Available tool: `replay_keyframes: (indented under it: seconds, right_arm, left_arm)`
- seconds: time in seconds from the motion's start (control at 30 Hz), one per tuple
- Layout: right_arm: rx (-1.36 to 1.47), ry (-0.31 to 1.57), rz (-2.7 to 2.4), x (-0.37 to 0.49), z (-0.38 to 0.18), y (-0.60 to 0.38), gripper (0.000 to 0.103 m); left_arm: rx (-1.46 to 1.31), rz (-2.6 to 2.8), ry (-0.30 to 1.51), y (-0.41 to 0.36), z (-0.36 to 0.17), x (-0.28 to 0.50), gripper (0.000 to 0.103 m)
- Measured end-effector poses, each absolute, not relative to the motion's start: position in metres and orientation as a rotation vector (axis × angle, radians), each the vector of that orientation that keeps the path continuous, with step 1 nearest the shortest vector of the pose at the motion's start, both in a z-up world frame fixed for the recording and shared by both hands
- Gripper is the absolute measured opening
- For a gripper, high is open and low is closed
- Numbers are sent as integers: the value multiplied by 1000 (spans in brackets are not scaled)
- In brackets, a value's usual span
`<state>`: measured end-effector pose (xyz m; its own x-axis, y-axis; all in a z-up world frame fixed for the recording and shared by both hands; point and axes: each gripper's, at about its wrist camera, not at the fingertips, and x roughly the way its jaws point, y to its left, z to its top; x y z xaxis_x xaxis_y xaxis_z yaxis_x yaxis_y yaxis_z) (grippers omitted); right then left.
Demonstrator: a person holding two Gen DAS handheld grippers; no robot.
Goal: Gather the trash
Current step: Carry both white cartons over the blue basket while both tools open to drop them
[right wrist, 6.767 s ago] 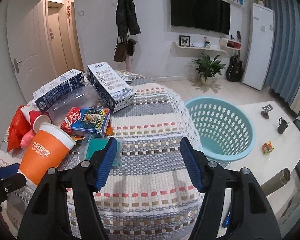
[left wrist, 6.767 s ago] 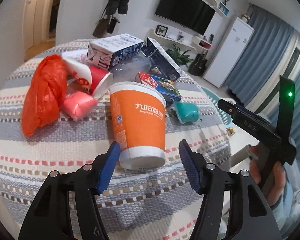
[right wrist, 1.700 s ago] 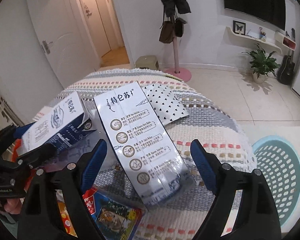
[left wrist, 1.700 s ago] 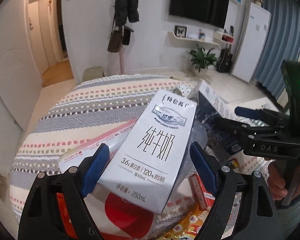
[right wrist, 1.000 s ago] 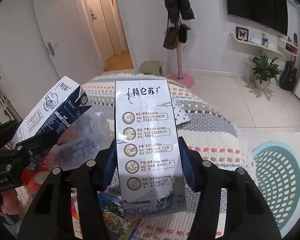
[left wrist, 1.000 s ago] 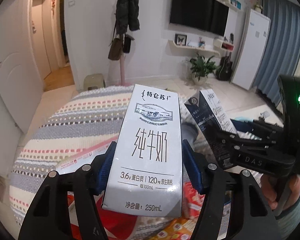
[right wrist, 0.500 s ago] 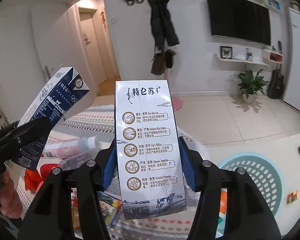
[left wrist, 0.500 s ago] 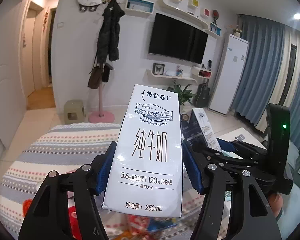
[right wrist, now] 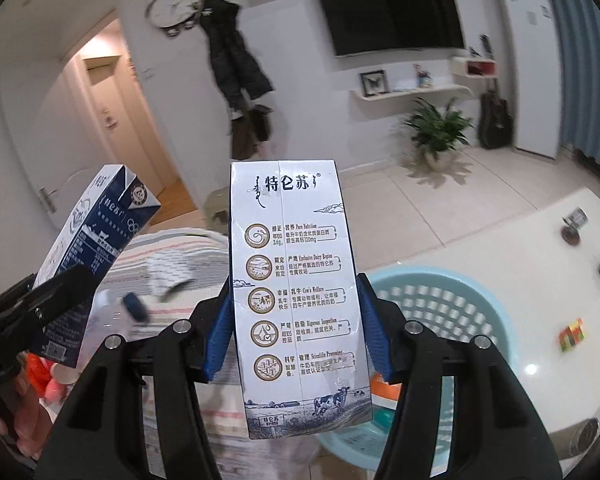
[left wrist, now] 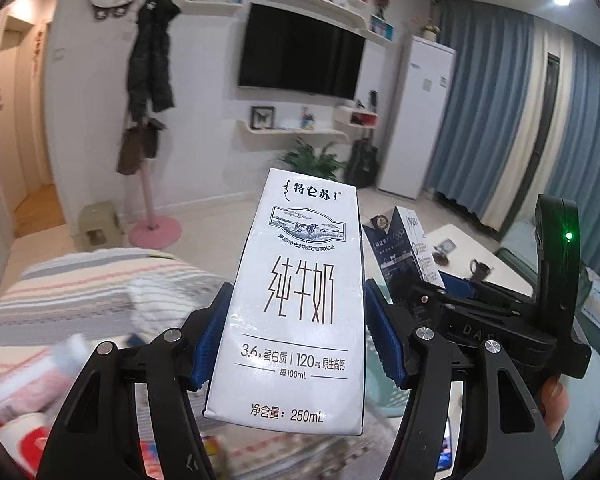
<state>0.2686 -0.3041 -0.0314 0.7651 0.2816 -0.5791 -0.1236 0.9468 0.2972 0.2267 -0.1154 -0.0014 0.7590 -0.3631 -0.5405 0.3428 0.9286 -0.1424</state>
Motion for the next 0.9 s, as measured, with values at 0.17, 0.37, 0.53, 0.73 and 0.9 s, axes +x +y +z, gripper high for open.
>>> replay_keyframes:
  seconds: [0.17, 0.37, 0.53, 0.73, 0.9]
  right_arm:
    - [295, 701, 169, 276, -51, -339, 53]
    - [314, 768, 108, 288, -85, -364, 54]
    - [371, 838, 70, 296, -121, -375, 54]
    - [396, 916, 33, 300, -154, -383, 54]
    - [405, 959, 3, 300, -171, -388, 54]
  left_arm:
    - [-18, -430, 637, -151, -20, 244, 62]
    - [-1, -468, 718, -181, -51, 263, 62]
    - [-3, -499, 815, -190, -82, 274, 62]
    - [31, -524, 879, -203, -105, 277, 62]
    - [66, -543, 910, -213, -115, 277, 63]
